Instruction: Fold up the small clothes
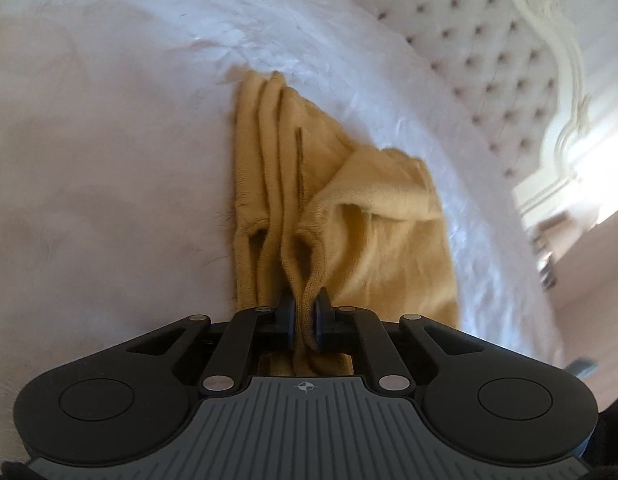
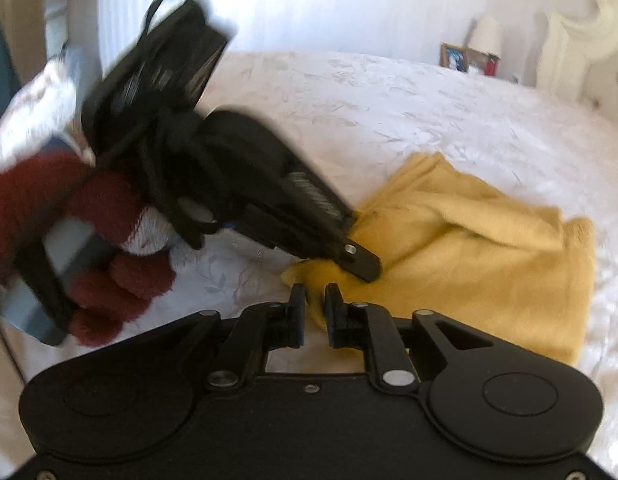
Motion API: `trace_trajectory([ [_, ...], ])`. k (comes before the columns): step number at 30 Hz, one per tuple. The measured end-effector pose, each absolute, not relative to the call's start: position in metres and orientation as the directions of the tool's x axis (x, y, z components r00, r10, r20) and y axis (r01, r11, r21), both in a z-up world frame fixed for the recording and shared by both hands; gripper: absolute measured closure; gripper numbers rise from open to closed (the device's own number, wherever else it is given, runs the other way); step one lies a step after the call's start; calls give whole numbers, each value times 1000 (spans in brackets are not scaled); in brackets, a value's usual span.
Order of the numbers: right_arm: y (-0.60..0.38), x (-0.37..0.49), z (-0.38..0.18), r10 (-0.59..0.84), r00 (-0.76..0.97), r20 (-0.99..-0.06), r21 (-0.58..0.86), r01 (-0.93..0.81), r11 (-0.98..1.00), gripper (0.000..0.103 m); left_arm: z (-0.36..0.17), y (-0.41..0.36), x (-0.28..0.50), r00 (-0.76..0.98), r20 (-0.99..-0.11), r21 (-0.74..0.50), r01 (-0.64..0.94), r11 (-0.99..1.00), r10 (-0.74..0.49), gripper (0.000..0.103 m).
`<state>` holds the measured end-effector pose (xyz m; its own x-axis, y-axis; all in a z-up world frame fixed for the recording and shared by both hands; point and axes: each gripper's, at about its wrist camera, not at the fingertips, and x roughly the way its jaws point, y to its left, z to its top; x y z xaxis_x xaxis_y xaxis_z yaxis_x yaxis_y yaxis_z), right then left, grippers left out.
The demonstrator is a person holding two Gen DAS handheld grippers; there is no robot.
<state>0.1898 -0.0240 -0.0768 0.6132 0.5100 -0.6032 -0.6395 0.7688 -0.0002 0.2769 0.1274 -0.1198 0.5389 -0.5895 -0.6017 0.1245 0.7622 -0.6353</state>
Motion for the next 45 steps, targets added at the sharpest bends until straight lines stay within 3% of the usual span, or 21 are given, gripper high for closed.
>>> trace_trajectory([
  [7, -92, 225, -40, 448, 674, -588, 114, -479, 870, 77, -131, 133, 267, 573, -549, -668, 137, 732, -609, 93],
  [16, -76, 303, -63, 288, 670, -684, -58, -444, 894, 75, -119, 127, 258, 570, -603, -596, 142, 790, -558, 93],
  [21, -45, 346, -53, 324, 687, -650, -48, -462, 885, 75, -116, 121, 257, 576, -620, -544, 173, 821, -533, 92],
  [26, -47, 372, -41, 417, 685, -598, 116, -441, 890, 75, -117, 122, 254, 577, -619, -539, 181, 822, -533, 92],
  [34, -65, 341, -47, 421, 631, -652, 154, -433, 888, 75, -115, 123, 253, 574, -617, -557, 164, 814, -539, 88],
  [38, -49, 337, -50, 441, 629, -640, 173, -442, 880, 34, -115, 122, 253, 574, -616, -555, 171, 814, -540, 86],
  [42, -25, 348, -50, 449, 624, -640, 179, -447, 877, 35, -115, 119, 252, 577, -620, -537, 182, 824, -532, 86],
  [45, -6, 355, -58, 405, 596, -694, 135, -444, 886, 36, -114, 117, 251, 579, -622, -526, 190, 829, -527, 86],
])
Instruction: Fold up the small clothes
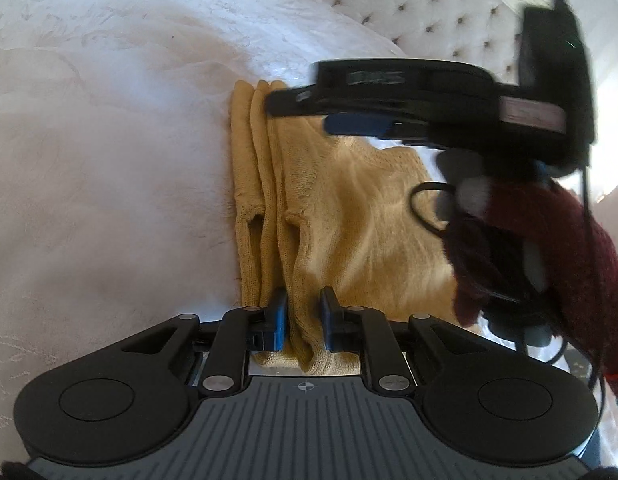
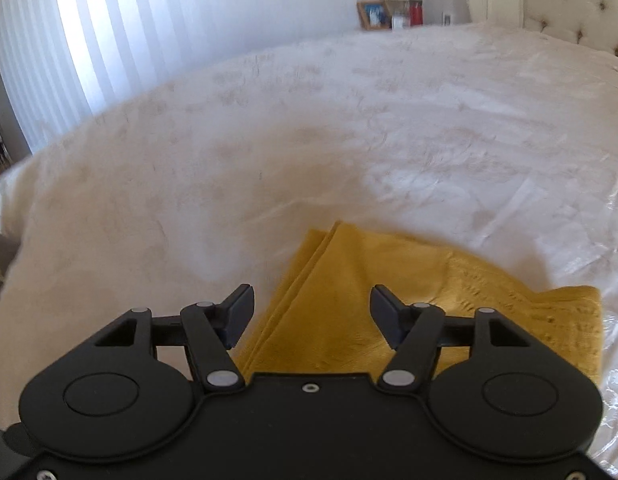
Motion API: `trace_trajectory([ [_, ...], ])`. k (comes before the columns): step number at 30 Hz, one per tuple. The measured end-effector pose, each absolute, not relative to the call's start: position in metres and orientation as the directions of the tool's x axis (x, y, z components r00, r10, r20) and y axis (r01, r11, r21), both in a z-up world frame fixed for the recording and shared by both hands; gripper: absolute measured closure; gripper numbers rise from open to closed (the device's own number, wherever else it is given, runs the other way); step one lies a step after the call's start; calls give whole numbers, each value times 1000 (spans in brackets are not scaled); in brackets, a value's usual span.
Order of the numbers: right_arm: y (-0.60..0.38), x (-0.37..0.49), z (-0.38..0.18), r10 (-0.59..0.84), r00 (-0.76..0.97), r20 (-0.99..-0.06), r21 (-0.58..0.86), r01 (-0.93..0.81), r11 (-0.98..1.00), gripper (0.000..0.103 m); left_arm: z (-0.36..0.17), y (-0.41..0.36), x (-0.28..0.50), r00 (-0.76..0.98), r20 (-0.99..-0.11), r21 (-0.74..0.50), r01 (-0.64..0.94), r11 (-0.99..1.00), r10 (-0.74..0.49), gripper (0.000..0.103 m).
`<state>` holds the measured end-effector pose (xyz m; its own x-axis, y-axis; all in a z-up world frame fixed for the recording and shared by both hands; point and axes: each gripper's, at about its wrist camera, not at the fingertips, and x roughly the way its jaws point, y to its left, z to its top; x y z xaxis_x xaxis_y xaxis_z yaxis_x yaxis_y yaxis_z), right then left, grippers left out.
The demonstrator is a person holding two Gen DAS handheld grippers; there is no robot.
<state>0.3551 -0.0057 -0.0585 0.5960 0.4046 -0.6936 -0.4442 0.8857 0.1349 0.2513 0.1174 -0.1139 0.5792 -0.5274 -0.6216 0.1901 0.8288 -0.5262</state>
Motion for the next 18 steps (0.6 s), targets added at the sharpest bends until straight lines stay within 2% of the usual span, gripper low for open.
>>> trace_trajectory([
  [1, -2, 357, -63, 382, 586, -715, 118, -438, 891, 44, -114, 117, 251, 581, -622, -522, 192, 831, -525, 86],
  [2, 0, 358, -66, 359, 577, -734, 100, -431, 897, 78, -112, 113, 249, 583, -623, -517, 192, 834, -521, 86],
  [3, 0, 359, -68, 351, 572, -741, 96, -426, 899, 88, -112, 111, 248, 585, -625, -510, 195, 838, -517, 86],
  [9, 6, 365, -54, 434, 571, -697, 201, -426, 882, 91, -106, 106, 244, 592, -632, -482, 205, 852, -500, 86],
  [12, 13, 371, -71, 433, 522, -735, 206, -436, 876, 86, -107, 103, 243, 591, -634, -482, 202, 853, -499, 86],
  [13, 8, 368, -72, 467, 525, -712, 239, -444, 864, 82, -107, 102, 243, 591, -635, -478, 204, 854, -497, 86],
  [15, -9, 359, -66, 533, 548, -644, 305, -455, 836, 81, -105, 100, 242, 592, -637, -472, 207, 857, -494, 85],
  [16, -22, 353, -59, 555, 570, -606, 330, -455, 827, 65, -104, 99, 242, 592, -637, -470, 209, 858, -493, 85],
  [17, -35, 346, -53, 563, 595, -573, 338, -454, 824, 44, -104, 98, 243, 592, -637, -470, 209, 858, -493, 85],
  [18, -49, 338, -46, 554, 629, -545, 329, -448, 831, 34, -104, 98, 243, 591, -637, -473, 207, 856, -495, 85],
])
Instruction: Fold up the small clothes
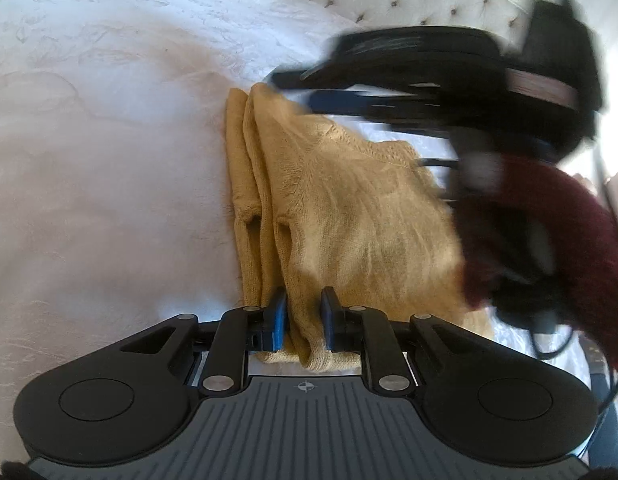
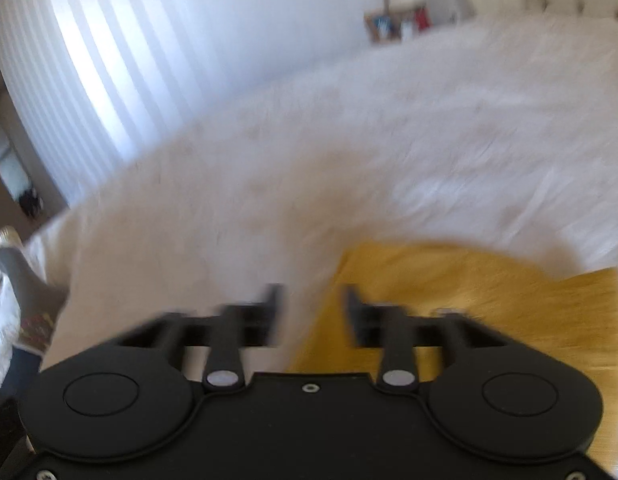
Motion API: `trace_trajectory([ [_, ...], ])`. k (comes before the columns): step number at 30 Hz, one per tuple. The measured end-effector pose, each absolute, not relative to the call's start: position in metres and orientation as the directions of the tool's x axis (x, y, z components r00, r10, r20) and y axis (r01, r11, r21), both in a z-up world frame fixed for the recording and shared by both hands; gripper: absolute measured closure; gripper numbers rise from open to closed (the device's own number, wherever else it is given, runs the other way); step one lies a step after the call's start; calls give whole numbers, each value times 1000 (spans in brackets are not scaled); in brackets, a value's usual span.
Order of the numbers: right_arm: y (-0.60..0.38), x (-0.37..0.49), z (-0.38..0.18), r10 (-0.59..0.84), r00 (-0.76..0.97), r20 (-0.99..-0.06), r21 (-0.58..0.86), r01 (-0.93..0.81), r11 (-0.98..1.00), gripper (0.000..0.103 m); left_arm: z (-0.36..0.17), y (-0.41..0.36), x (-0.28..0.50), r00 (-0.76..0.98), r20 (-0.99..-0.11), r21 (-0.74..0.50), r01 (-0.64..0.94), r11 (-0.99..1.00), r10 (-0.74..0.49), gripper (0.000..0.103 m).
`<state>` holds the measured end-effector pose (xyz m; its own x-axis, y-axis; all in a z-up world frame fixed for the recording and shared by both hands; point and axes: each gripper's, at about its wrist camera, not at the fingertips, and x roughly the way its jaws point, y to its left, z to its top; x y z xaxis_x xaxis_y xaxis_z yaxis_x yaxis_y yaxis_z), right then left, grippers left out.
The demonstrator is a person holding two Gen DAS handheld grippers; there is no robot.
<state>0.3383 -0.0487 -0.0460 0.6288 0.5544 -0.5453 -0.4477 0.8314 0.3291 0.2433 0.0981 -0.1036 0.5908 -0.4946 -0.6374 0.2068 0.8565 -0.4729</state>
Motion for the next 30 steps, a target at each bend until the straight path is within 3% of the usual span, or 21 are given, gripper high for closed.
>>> trace_trajectory([
  [1, -61, 333, -41, 533, 658, -531, 310, -435, 846, 23, -104, 98, 244, 590, -637, -478, 202, 855, -496, 85],
  [7, -125, 310, -41, 283, 747, -602, 99, -281, 954, 25, -103, 98, 246, 586, -635, -484, 205, 850, -503, 80],
  [10, -141, 309, -55, 216, 744, -632, 75, -219, 973, 24, -104, 98, 247, 574, -610, -516, 236, 824, -546, 61],
  [12, -145, 315, -67, 187, 738, -648, 76, -182, 980, 24, -104, 98, 247, 566, -586, -540, 261, 800, -580, 42],
  [13, -146, 319, -71, 183, 727, -662, 86, -169, 982, 24, -103, 97, 247, 566, -579, -545, 268, 795, -587, 39],
  [21, -153, 371, -104, 245, 646, -723, 254, -81, 964, 17, -101, 87, 245, 580, -600, -469, 303, 830, -551, 35],
  [26, -181, 367, -93, 333, 668, -665, 412, -44, 910, 18, -101, 90, 241, 574, -606, -464, 307, 831, -551, 35],
  [28, -185, 364, -87, 324, 688, -649, 404, -49, 914, 18, -101, 89, 241, 573, -609, -460, 308, 833, -548, 35],
  [30, -184, 368, -90, 226, 676, -701, 291, -18, 956, 18, -101, 87, 243, 573, -613, -457, 306, 835, -545, 35],
])
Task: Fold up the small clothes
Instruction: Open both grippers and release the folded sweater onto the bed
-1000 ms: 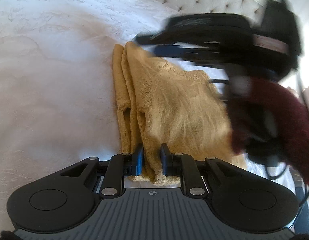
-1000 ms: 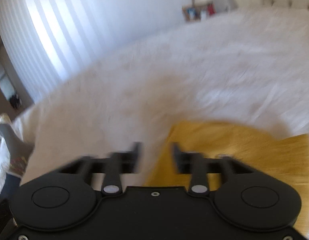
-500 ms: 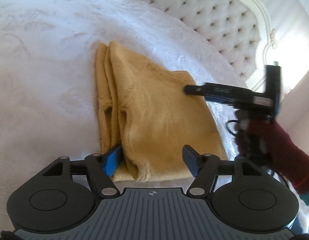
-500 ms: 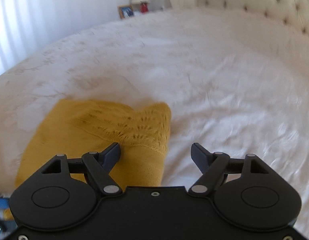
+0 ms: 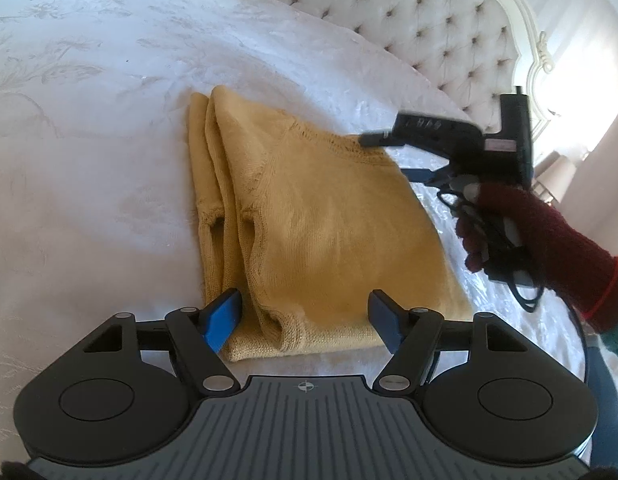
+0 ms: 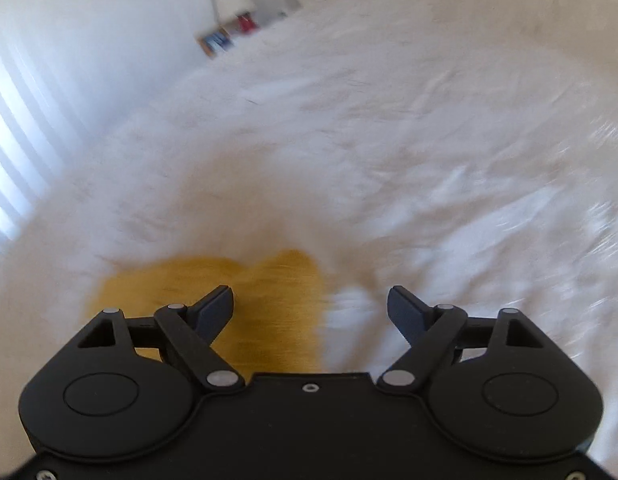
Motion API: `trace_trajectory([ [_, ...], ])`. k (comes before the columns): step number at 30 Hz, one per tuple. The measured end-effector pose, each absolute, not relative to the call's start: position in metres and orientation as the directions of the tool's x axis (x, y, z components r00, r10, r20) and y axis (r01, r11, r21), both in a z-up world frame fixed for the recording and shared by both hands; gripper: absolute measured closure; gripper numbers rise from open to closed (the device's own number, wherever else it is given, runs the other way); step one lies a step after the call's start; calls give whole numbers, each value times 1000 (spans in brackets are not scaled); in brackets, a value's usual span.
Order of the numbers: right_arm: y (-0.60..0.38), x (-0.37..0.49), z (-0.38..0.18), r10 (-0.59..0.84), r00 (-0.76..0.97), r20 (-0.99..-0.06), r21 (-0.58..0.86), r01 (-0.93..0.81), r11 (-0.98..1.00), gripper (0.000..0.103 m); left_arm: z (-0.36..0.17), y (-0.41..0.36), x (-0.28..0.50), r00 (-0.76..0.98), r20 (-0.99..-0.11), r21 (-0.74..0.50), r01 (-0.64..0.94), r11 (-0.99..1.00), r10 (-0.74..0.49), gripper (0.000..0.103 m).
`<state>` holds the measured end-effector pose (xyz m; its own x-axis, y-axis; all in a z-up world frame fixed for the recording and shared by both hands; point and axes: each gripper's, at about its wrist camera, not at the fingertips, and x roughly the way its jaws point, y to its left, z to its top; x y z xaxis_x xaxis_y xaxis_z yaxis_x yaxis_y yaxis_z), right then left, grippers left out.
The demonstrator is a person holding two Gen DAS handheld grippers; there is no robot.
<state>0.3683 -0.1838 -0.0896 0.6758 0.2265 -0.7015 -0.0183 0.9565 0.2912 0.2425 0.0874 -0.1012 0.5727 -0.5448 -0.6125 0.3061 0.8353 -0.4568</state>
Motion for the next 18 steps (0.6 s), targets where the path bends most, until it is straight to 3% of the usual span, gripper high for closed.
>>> trace_trajectory([
  [3, -180, 379, -99, 165, 646, -745, 202, -16, 979, 18, -101, 85, 242, 574, -616, -442, 314, 840, -539, 35],
  [8, -193, 359, -86, 279, 704, -653, 355, -41, 934, 18, -98, 85, 240, 581, -612, -430, 325, 842, -537, 34],
  [10, -197, 348, -84, 336, 699, -631, 397, -81, 914, 18, -94, 87, 239, 594, -606, -427, 319, 846, -529, 25],
  [12, -199, 338, -86, 391, 680, -620, 430, -122, 895, 17, -91, 90, 237, 616, -606, -404, 307, 862, -504, 9],
  [18, -209, 316, -90, 437, 648, -624, 459, -149, 876, 17, -97, 104, 242, 625, -612, -449, 230, 864, -485, 9],
])
